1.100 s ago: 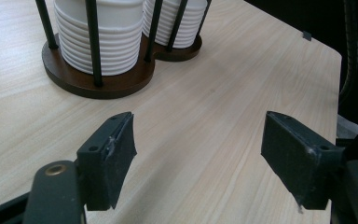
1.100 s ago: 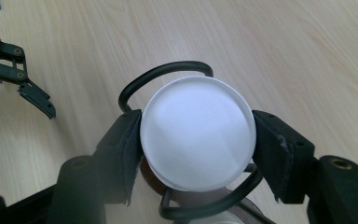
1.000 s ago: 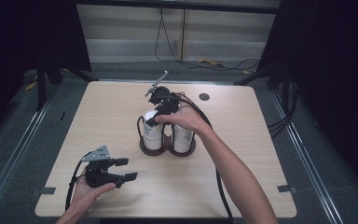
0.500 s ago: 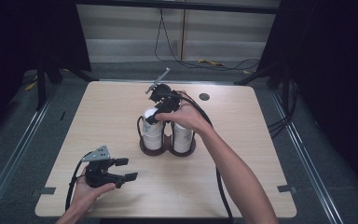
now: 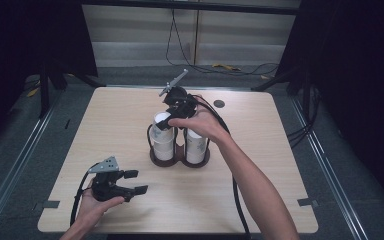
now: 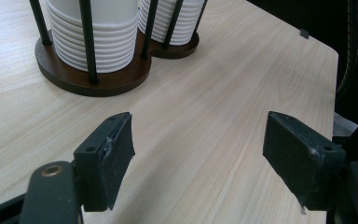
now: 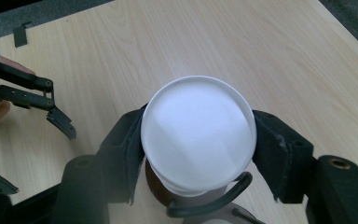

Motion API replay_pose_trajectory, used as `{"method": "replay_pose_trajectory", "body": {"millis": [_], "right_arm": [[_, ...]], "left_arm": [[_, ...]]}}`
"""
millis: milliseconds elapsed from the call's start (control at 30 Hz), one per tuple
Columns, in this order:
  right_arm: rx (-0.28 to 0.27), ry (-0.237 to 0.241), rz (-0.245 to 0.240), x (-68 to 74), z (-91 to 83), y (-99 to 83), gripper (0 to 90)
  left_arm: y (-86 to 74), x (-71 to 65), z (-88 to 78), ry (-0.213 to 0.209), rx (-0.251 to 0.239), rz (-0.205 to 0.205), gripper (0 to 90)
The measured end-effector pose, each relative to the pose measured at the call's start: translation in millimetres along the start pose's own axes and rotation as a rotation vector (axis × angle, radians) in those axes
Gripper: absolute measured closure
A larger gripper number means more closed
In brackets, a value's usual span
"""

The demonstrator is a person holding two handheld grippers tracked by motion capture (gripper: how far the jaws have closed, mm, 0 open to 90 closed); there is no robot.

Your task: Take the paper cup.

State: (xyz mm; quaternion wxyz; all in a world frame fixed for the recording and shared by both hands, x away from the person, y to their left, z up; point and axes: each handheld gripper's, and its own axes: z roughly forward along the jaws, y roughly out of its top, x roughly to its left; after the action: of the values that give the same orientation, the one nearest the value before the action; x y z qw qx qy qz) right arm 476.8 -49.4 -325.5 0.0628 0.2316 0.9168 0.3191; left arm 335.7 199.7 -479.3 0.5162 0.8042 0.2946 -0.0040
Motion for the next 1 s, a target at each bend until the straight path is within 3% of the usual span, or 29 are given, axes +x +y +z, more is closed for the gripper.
{"method": "replay_pose_trajectory", "body": {"millis": [467, 600, 700, 1000], "right_arm": [[-0.042, -0.001, 0.01, 0.7, -12.3, 1.5, 38.5], [-0.06, 0.0, 0.009, 1.8, -17.5, 0.9, 38.6], [-0.083, 0.004, 0.007, 2.3, -22.0, 0.0, 38.5], [-0.136, 0.008, 0.016, 1.1, -34.0, -4.3, 38.6]], "left_arm": [[-0.3, -0.2, -0.1, 0.013, -0.008, 0.003, 24.2], [-0.1, -4.2, 1.9, 0.022, 0.0, 0.039, 20.9], [0.5, -4.5, 2.4, 0.021, -0.011, 0.042, 19.2], [2.3, -5.6, 1.4, 0.018, -0.053, 0.017, 17.9]]}}
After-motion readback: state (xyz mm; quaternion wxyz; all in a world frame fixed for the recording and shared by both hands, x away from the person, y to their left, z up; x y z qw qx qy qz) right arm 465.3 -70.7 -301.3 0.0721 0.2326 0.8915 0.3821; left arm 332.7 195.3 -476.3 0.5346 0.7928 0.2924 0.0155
